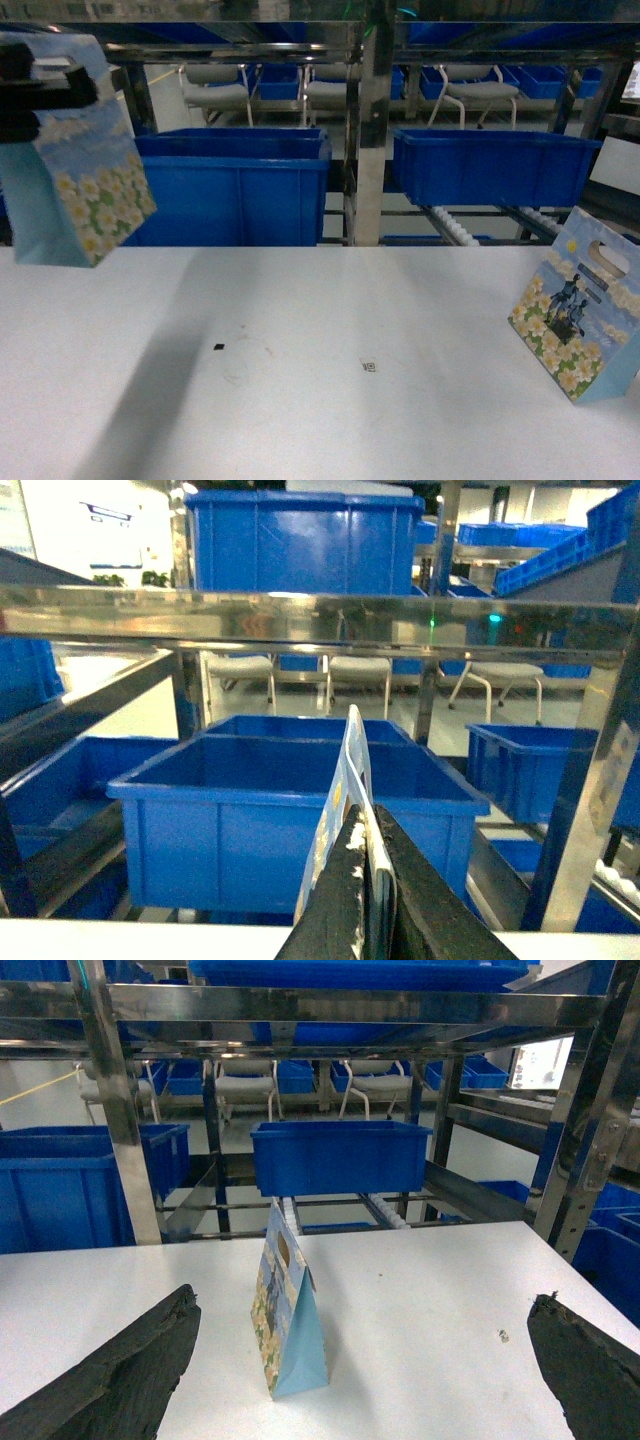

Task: Move flower gift bag to table near conveyor

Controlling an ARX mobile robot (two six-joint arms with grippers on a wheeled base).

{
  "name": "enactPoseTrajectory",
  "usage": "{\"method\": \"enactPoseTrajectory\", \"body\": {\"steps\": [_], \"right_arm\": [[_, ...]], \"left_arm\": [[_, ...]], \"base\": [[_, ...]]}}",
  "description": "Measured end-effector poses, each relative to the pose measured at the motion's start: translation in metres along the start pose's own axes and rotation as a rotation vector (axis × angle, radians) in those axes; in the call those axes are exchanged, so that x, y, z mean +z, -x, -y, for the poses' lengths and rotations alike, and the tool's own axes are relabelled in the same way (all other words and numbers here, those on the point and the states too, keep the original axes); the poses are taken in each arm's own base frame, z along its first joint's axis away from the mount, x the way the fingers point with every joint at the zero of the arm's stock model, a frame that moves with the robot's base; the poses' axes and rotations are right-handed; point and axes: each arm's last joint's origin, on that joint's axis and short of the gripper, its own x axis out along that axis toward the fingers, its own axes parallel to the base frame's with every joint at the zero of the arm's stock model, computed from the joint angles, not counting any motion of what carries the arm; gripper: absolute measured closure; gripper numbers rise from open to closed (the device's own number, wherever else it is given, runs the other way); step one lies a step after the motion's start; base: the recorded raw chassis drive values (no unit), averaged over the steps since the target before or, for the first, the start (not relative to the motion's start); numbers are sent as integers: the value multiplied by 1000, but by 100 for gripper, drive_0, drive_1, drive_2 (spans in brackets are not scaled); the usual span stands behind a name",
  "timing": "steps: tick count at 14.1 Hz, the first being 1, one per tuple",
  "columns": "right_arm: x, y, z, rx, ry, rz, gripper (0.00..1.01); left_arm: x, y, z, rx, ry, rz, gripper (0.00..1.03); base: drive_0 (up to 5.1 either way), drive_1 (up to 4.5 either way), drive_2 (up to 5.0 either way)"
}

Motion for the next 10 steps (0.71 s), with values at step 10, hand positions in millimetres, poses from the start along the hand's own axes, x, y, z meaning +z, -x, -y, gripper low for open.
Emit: {"method": "enactPoseTrajectory", "body": {"steps": [10], "right_arm": [[0, 0, 0, 0, 0, 0, 3]], "left_arm": [[-47, -29, 27, 32, 2, -112, 101]], "base": [[0, 0, 0]]}}
